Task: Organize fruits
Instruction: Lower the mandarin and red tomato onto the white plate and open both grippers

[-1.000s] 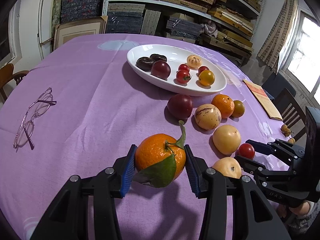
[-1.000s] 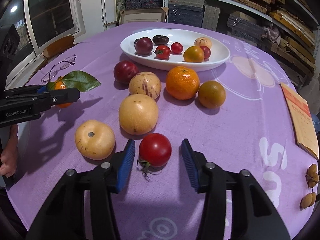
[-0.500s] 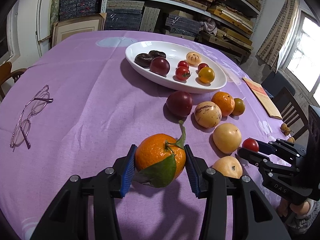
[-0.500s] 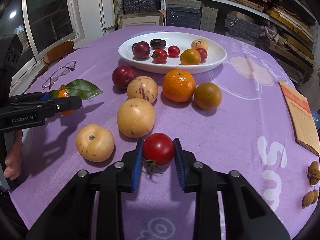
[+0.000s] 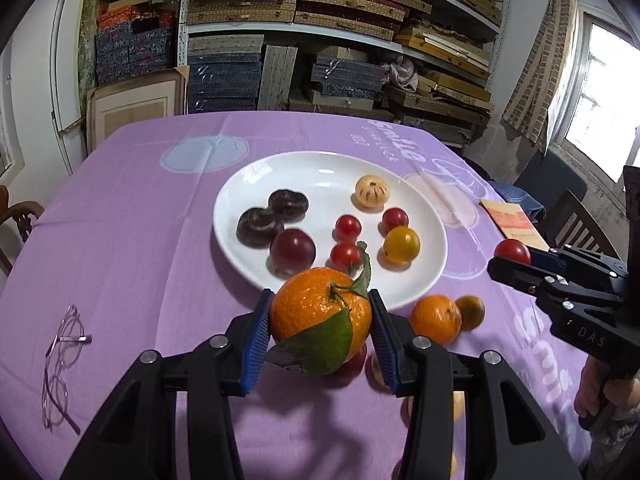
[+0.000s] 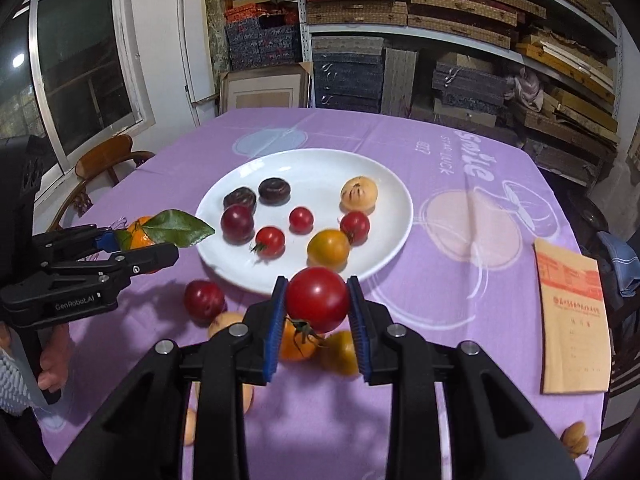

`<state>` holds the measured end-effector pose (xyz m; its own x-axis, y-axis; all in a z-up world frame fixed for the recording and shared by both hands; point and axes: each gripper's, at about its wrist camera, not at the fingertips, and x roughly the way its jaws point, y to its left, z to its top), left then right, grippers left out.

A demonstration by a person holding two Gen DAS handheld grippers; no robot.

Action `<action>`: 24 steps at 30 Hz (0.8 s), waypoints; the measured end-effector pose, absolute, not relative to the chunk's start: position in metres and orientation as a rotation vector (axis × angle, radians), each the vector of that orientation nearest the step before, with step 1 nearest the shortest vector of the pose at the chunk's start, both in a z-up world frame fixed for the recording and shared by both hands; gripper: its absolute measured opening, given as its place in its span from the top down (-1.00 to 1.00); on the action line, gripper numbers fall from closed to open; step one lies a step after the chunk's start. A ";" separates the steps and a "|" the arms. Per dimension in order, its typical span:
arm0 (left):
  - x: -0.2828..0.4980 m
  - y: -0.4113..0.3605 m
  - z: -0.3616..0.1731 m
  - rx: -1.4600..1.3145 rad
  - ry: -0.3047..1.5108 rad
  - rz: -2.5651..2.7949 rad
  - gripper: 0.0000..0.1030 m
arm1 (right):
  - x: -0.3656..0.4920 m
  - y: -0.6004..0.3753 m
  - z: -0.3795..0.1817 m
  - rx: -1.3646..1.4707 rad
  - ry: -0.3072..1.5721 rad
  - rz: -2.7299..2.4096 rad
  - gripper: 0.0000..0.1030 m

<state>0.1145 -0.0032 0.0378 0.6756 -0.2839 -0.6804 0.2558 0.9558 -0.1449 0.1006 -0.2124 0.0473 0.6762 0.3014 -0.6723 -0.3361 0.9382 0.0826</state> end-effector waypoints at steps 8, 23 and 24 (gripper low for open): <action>0.214 -0.032 0.041 -0.053 0.824 -0.302 0.09 | 0.179 -0.195 0.036 -0.058 0.788 0.328 0.44; 0.243 -0.035 0.035 -0.063 0.825 -0.257 -0.18 | 0.207 -0.193 0.029 -0.067 0.749 0.296 -0.16; 0.238 -0.033 0.039 -0.066 0.820 -0.260 -0.18 | 0.202 -0.197 0.031 -0.058 0.742 0.296 -0.16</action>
<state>0.2382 -0.0332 0.0389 0.6525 -0.2542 -0.7139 0.2032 0.9663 -0.1583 0.2019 -0.1974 0.0309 0.6976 0.2445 -0.6734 -0.2855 0.9570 0.0516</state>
